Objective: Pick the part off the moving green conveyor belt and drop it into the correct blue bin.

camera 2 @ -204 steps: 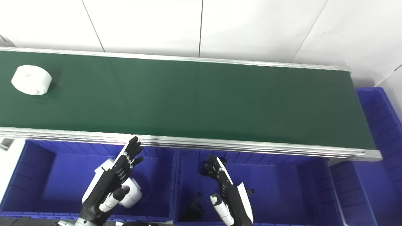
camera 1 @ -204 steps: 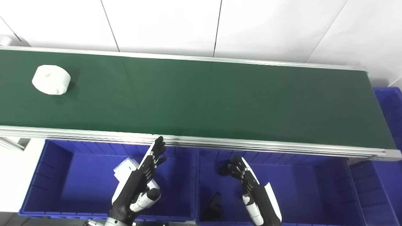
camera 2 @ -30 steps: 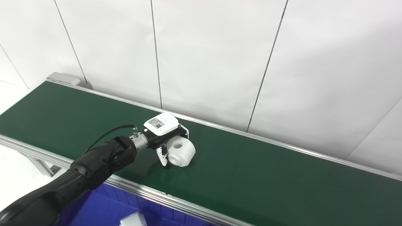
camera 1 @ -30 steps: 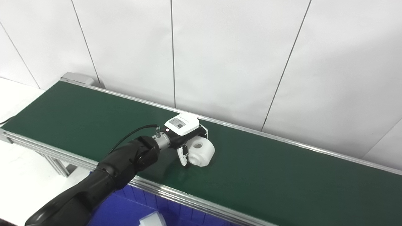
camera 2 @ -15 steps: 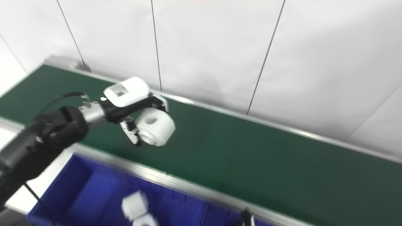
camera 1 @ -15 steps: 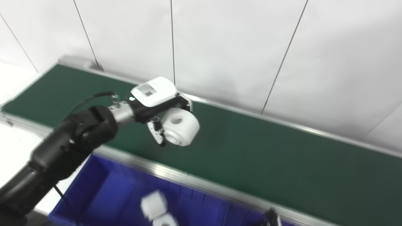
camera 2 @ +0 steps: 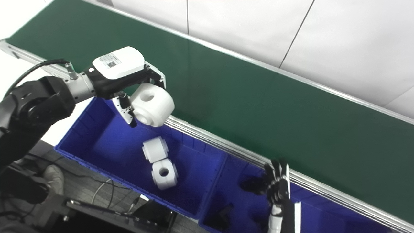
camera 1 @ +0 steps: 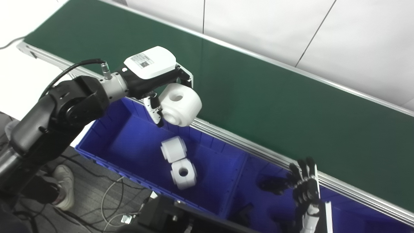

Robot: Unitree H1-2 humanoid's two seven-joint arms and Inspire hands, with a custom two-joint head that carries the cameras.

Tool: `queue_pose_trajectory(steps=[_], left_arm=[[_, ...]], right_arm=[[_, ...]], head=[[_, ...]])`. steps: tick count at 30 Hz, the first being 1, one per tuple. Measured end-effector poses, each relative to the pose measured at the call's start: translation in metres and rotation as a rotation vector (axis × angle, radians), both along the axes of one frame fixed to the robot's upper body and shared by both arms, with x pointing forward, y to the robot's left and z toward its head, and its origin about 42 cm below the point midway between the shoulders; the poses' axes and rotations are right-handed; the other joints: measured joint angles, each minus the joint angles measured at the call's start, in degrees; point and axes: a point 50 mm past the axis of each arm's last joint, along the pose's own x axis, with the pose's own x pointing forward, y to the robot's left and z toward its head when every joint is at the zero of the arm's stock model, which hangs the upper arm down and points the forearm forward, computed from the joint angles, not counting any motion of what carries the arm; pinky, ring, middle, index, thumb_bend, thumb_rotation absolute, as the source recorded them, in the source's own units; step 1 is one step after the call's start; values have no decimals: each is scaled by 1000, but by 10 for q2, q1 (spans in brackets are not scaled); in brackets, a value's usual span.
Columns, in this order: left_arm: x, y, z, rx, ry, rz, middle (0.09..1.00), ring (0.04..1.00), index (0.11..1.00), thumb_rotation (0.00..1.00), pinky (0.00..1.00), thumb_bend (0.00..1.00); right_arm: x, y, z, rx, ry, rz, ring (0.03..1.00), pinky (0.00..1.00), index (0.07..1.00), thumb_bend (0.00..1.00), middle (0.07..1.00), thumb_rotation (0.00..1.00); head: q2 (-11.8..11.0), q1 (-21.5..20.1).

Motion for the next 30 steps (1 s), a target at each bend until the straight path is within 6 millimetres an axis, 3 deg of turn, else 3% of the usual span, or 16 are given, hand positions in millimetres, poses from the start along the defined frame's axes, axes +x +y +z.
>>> queue_pose_trajectory(steps=[3, 5, 9, 11, 20, 22, 30], left_arm=[[-13, 1, -12, 21, 26, 12, 496, 383, 493, 0, 204, 502], [-19, 1, -22, 35, 28, 20, 498, 386, 488, 0, 202, 502], [-26, 4, -38, 80, 25, 38, 484, 387, 522, 0, 332, 501], [-27, 5, -43, 113, 23, 51, 460, 365, 538, 0, 313, 497], [-24, 21, -46, 296, -9, 99, 441, 347, 534, 0, 264, 496], [-24, 22, -47, 337, -10, 110, 483, 383, 499, 0, 260, 502], [-26, 25, -54, 412, 66, 116, 446, 344, 529, 0, 256, 496]], right_arm=[[0, 0, -1, -1, 14, 4, 908, 887, 993, 869, 952, 980], [0, 0, -1, -1, 15, 4, 908, 886, 992, 867, 952, 979], [0, 0, -1, -2, 16, 8, 917, 891, 999, 849, 956, 974], [0, -1, -1, -3, 16, 11, 918, 891, 997, 843, 952, 968], [-4, 0, -2, -1, 25, 20, 911, 882, 991, 826, 947, 961], [-4, 0, -2, -1, 26, 21, 912, 882, 992, 822, 948, 960], [-6, 0, 3, 1, 22, 25, 912, 875, 994, 819, 946, 959]], head=[[-5, -11], [-6, -11], [-11, -13], [-12, -13], [-11, -19], [-10, -19], [-4, -18]])
